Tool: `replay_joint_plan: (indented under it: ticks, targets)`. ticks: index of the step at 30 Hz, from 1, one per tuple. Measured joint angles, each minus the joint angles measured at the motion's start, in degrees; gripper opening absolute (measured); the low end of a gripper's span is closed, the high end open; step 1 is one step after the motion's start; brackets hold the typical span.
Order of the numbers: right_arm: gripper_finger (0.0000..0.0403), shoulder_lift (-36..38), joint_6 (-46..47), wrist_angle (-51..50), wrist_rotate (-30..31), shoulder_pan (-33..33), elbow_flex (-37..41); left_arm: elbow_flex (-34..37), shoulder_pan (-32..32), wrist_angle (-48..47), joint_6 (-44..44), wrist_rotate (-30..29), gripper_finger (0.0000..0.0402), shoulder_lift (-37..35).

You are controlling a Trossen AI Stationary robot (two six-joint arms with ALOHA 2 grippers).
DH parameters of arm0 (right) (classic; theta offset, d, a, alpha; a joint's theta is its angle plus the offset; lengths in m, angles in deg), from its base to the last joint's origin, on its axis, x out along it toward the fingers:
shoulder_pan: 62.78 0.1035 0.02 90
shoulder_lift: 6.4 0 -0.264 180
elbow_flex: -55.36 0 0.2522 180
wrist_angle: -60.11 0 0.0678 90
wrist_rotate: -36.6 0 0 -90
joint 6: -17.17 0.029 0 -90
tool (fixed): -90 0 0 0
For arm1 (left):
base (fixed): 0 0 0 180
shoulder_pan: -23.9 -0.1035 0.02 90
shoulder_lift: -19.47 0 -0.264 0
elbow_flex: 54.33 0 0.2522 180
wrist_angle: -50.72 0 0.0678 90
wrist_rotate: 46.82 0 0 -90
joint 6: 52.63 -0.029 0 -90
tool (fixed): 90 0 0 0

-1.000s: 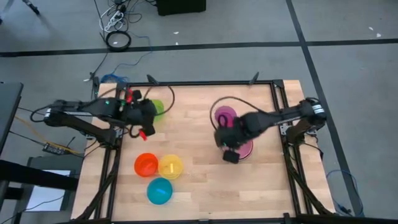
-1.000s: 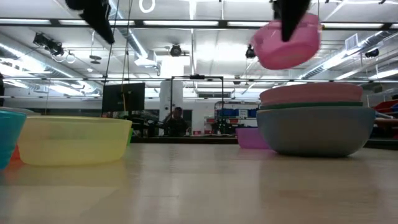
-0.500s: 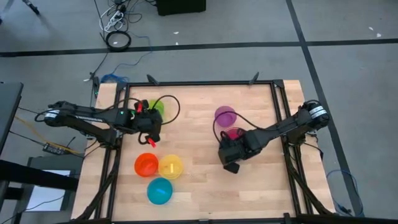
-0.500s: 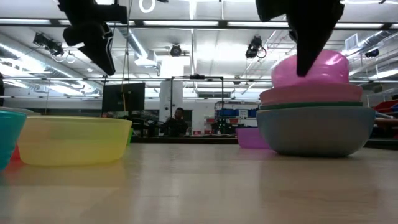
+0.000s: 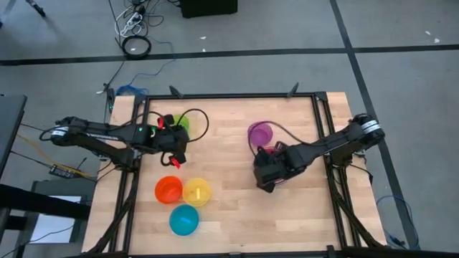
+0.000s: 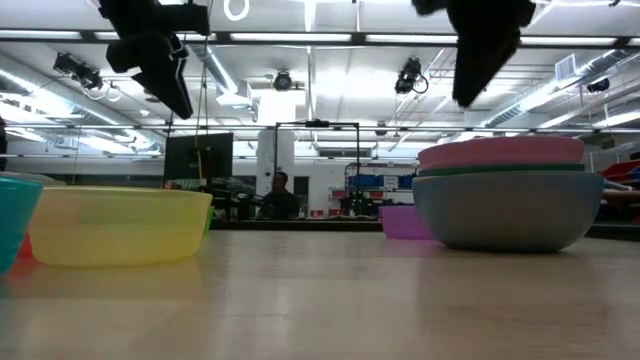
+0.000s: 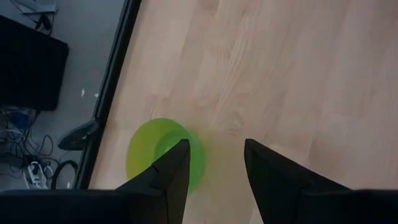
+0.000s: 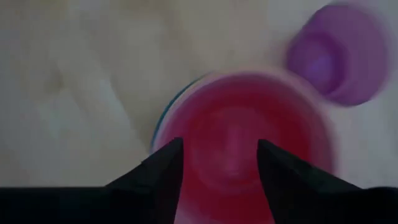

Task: Nest bowls inside each other
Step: Stack the light green bowl on top of red bowl

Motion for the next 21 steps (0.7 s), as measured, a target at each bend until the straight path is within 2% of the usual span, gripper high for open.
replay_joint_plan:
  ticks: [7, 9, 12, 21]
  targets:
    - [0.0183, 10.79, 3.78, -1.23, 11.14, 0.95, -0.04, 0.40, -3.91, 0.29, -7.57, 0.03, 0.0160, 0.00]
    - [0.0182, 13.75, 4.64, -1.15, 12.87, 1.24, -0.04, 1.41, -5.80, -0.46, -13.46, 2.91, 0.0160, -0.02]
    - [0.0182, 17.46, 5.75, -1.10, 14.35, 2.02, -0.07, 3.03, -9.38, -0.44, -18.82, 10.41, 0.0160, 0.00]
    - [0.0196, 19.54, 5.93, -1.02, 17.83, 3.67, -0.07, 7.39, -20.54, 2.44, -18.60, 17.77, 0.0160, 0.00]
